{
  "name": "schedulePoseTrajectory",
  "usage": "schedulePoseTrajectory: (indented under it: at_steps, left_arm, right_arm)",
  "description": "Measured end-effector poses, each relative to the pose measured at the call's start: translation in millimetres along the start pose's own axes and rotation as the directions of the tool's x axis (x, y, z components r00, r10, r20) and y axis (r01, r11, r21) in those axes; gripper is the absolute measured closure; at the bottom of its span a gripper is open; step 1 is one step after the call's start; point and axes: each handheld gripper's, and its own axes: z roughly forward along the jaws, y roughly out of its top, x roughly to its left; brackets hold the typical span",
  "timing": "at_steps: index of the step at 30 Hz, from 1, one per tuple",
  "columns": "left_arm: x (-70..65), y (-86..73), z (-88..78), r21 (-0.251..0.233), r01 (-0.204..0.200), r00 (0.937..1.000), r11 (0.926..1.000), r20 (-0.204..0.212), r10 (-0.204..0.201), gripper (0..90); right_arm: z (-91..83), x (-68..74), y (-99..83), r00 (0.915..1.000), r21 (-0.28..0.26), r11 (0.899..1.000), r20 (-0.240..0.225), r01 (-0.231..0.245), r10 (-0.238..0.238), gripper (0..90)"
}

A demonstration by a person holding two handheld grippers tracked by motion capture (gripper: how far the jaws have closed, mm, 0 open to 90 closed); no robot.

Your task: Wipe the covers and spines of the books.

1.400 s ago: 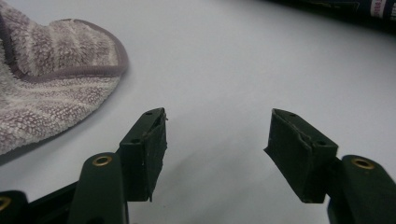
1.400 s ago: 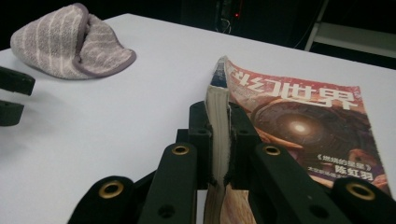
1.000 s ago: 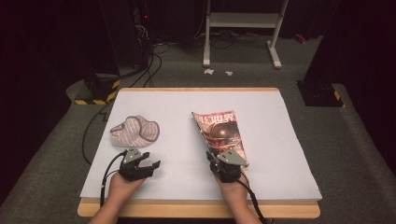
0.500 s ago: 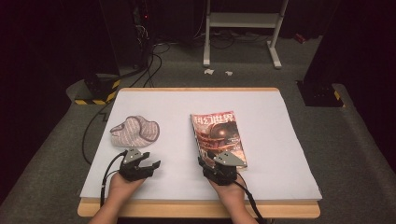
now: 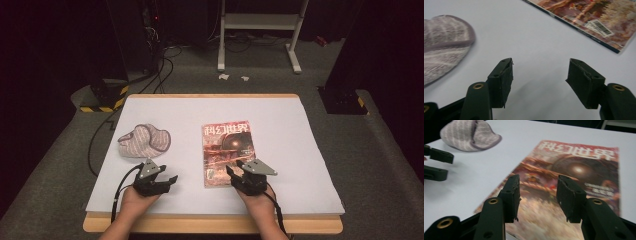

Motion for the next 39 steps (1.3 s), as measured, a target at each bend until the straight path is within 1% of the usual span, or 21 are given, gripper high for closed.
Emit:
schedulePoseTrajectory:
  at_steps: [2, 4, 6, 9, 10, 12, 14, 15, 16, 17, 18, 19, 20, 22, 24, 26, 28, 30, 31, 36, 39]
  left_arm:
    - [-6.5, 2.7, 2.0, -0.005, -0.008, 0.9999, 1.0000, 0.014, 0.008, 37.2]
    - [-17.6, 6.4, 6.6, 0.007, -0.034, 0.9989, 0.9994, 0.033, 0.034, 36.9]
    - [-21.4, 7.7, 8.3, 0.009, -0.044, 0.9983, 0.9990, 0.037, 0.044, 36.8]
    - [-31.1, 12.0, 14.6, 0.023, -0.053, 0.9963, 0.9983, 0.069, 0.051, 36.6]
    - [-37.1, 15.5, 18.9, 0.034, -0.059, 0.9939, 0.9977, 0.095, 0.056, 36.5]
    - [-40.5, 17.6, 21.2, 0.043, -0.064, 0.9926, 0.9970, 0.106, 0.060, 36.5]
    - [-50.9, 24.7, 28.1, 0.067, -0.096, 0.9878, 0.9932, 0.130, 0.086, 36.6]
    - [-50.9, 24.7, 28.1, 0.067, -0.096, 0.9878, 0.9932, 0.130, 0.086, 36.6]
    - [-55.4, 27.3, 31.3, 0.075, -0.110, 0.9855, 0.9911, 0.138, 0.099, 36.6]
    - [-57.9, 28.6, 33.4, 0.078, -0.114, 0.9843, 0.9904, 0.144, 0.102, 36.5]
    - [-62.3, 32.0, 39.5, 0.081, -0.096, 0.9822, 0.9921, 0.169, 0.082, 36.3]
    - [-65.3, 33.1, 42.1, 0.081, -0.101, 0.9808, 0.9916, 0.175, 0.085, 36.4]
    - [-65.3, 33.1, 42.1, 0.081, -0.101, 0.9808, 0.9916, 0.175, 0.085, 36.5]
    - [-72.5, 35.5, 48.0, 0.099, -0.128, 0.9792, 0.9867, 0.170, 0.110, 36.5]
    - [-77.6, 39.0, 56.3, 0.126, -0.137, 0.9803, 0.9825, 0.160, 0.116, 37.4]
    - [-78.1, 40.1, 58.6, 0.132, -0.138, 0.9810, 0.9816, 0.155, 0.117, 38.2]
    - [-78.4, 42.9, 61.4, 0.135, -0.127, 0.9837, 0.9827, 0.144, 0.107, 40.4]
    - [-77.8, 43.2, 61.9, 0.132, -0.122, 0.9847, 0.9838, 0.140, 0.103, 41.5]
    - [-77.7, 43.2, 61.9, 0.132, -0.119, 0.9852, 0.9840, 0.138, 0.101, 43.8]
    - [-77.9, 42.7, 62.3, 0.126, -0.118, 0.9856, 0.9849, 0.136, 0.101, 44.5]
    - [-77.6, 42.4, 62.2, 0.124, -0.116, 0.9854, 0.9854, 0.139, 0.099, 45.5]
  right_arm:
    - [-10.6, -13.8, -6.7, 0.9995, 0.013, 1.000, 0.029, -0.015, 0.015, 53.9]
    - [-14.4, -21.7, -10.5, 0.9986, 0.021, 0.999, 0.040, -0.035, 0.034, 53.7]
    - [-15.7, -25.9, -12.6, 0.9979, 0.026, 0.999, 0.051, -0.040, 0.039, 53.6]
    - [-16.7, -35.6, -18.1, 0.9955, 0.049, 0.997, 0.074, -0.064, 0.060, 51.6]
    - [-16.8, -40.0, -21.4, 0.9944, 0.064, 0.995, 0.083, -0.070, 0.065, 50.4]
    - [-16.9, -41.6, -22.7, 0.9936, 0.078, 0.994, 0.091, -0.074, 0.067, 50.0]
    - [-18.4, -47.1, -24.9, 0.9912, 0.104, 0.990, 0.100, -0.097, 0.086, 48.3]
    - [-18.4, -47.1, -24.9, 0.9912, 0.104, 0.990, 0.100, -0.097, 0.086, 48.3]
    - [-18.9, -48.7, -25.1, 0.9902, 0.113, 0.988, 0.103, -0.106, 0.094, 47.9]
    - [-19.6, -50.2, -25.6, 0.9897, 0.119, 0.987, 0.110, -0.104, 0.091, 48.0]
    - [-20.1, -52.1, -26.7, 0.9898, 0.126, 0.987, 0.118, -0.095, 0.080, 48.2]
    - [-20.2, -52.8, -27.3, 0.9895, 0.132, 0.986, 0.118, -0.099, 0.083, 48.3]
    - [-20.2, -52.8, -27.3, 0.9895, 0.132, 0.986, 0.118, -0.099, 0.083, 48.3]
    - [-20.7, -53.9, -27.9, 0.9891, 0.145, 0.984, 0.119, -0.104, 0.087, 49.4]
    - [-20.0, -55.4, -29.7, 0.9890, 0.168, 0.980, 0.120, -0.107, 0.087, 50.5]
    - [-19.4, -55.8, -30.6, 0.9884, 0.174, 0.978, 0.115, -0.118, 0.099, 51.0]
    - [-16.4, -56.5, -32.9, 0.9881, 0.198, 0.971, 0.105, -0.131, 0.112, 52.9]
    - [-15.1, -56.3, -33.6, 0.9878, 0.207, 0.969, 0.101, -0.137, 0.118, 53.1]
    - [-12.2, -57.1, -34.8, 0.9876, 0.225, 0.964, 0.094, -0.144, 0.126, 53.0]
    - [-10.6, -60.6, -34.7, 0.9821, 0.229, 0.956, 0.081, -0.184, 0.170, 52.6]
    - [-8.8, -59.8, -32.9, 0.9816, 0.238, 0.953, 0.085, -0.186, 0.171, 53.4]
